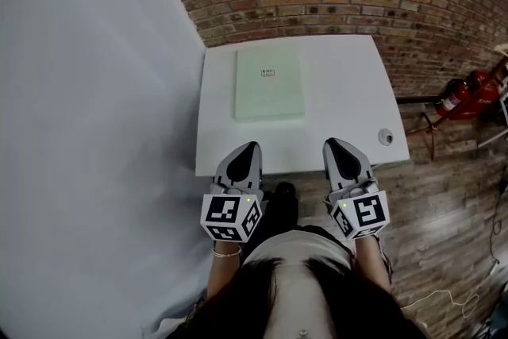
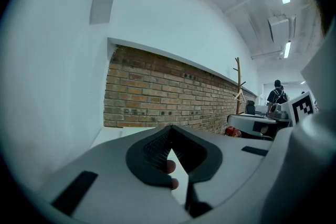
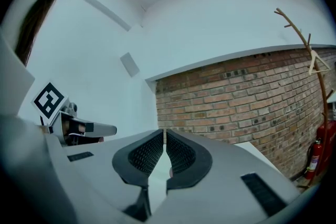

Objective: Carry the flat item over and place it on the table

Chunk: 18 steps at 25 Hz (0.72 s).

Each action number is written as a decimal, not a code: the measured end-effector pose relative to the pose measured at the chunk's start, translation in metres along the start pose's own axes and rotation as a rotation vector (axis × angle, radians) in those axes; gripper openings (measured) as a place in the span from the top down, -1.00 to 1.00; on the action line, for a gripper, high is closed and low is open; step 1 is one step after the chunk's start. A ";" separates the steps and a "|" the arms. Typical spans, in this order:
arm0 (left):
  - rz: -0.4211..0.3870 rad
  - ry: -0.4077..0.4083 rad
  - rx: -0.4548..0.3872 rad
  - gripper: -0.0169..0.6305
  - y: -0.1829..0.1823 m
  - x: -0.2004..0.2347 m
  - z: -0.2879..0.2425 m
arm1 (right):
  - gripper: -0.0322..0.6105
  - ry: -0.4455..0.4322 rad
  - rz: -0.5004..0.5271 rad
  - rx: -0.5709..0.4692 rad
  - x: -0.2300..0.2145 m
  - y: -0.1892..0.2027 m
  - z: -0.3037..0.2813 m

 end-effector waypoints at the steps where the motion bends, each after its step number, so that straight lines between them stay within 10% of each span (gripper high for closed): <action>1: -0.001 -0.001 -0.004 0.92 0.000 -0.001 0.002 | 0.75 0.004 0.003 -0.011 0.001 -0.002 0.003; 18: -0.036 0.004 -0.073 0.92 -0.005 -0.021 0.042 | 0.77 0.052 0.068 -0.131 0.027 -0.016 0.046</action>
Point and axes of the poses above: the fingertips, and each gripper's own axes: z backward along the fingers, x to its left, y out of its underside, the point moved 10 cm from there along z, backward along the fingers, and after that the axes turned 1 degree about y, right-handed, at the moved point
